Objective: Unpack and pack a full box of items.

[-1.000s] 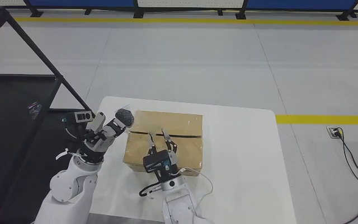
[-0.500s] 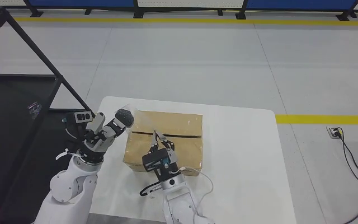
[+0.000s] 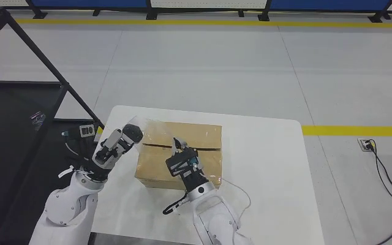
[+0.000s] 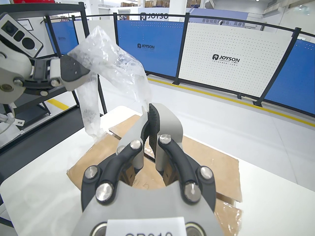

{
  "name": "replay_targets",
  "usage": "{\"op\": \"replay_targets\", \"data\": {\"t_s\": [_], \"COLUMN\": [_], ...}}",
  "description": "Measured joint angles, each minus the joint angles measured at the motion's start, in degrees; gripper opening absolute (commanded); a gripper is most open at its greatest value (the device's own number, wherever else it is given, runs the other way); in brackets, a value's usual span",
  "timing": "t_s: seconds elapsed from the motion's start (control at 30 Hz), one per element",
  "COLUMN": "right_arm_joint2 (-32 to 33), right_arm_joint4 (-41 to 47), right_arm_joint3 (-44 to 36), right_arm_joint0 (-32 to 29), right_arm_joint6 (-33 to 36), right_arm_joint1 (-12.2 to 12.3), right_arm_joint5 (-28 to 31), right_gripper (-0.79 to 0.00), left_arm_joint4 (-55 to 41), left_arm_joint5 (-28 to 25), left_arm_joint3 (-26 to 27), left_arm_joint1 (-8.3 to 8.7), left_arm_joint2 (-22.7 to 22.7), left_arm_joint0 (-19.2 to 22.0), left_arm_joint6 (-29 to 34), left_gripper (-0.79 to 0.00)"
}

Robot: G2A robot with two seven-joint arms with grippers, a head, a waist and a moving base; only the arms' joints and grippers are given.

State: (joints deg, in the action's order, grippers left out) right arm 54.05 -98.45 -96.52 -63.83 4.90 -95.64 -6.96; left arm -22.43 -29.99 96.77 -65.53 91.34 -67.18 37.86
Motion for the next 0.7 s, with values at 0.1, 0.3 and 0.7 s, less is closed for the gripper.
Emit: {"op": "replay_targets", "data": {"t_s": [0.1, 0.3, 0.7], "right_arm_joint2": [1.2, 1.9, 0.5], "right_arm_joint4": [-0.8, -5.0, -9.9], "right_arm_joint3": [-3.0, -6.7, -10.7], "right_arm_joint0": [-0.1, 0.0, 3.7], "right_arm_joint6": [2.7, 6.1, 17.6], "right_arm_joint1": [0.2, 0.4, -0.4], "right_arm_joint5": [1.1, 0.9, 0.5], "right_gripper": [-0.785, -0.785, -0.785], "left_arm_joint4": [1.6, 1.1, 0.3], "left_arm_joint5": [0.0, -0.3, -2.0], "left_arm_joint3": [-0.2, -1.2, -5.1], "left_arm_joint1": [0.41, 1.14, 2.12], "left_arm_joint2": [1.7, 5.0, 10.4], "left_arm_joint0": [-0.9, -3.1, -6.8], "left_arm_joint6": [2.1, 5.6, 7.2], "left_gripper": [0.000, 0.000, 0.000]}}
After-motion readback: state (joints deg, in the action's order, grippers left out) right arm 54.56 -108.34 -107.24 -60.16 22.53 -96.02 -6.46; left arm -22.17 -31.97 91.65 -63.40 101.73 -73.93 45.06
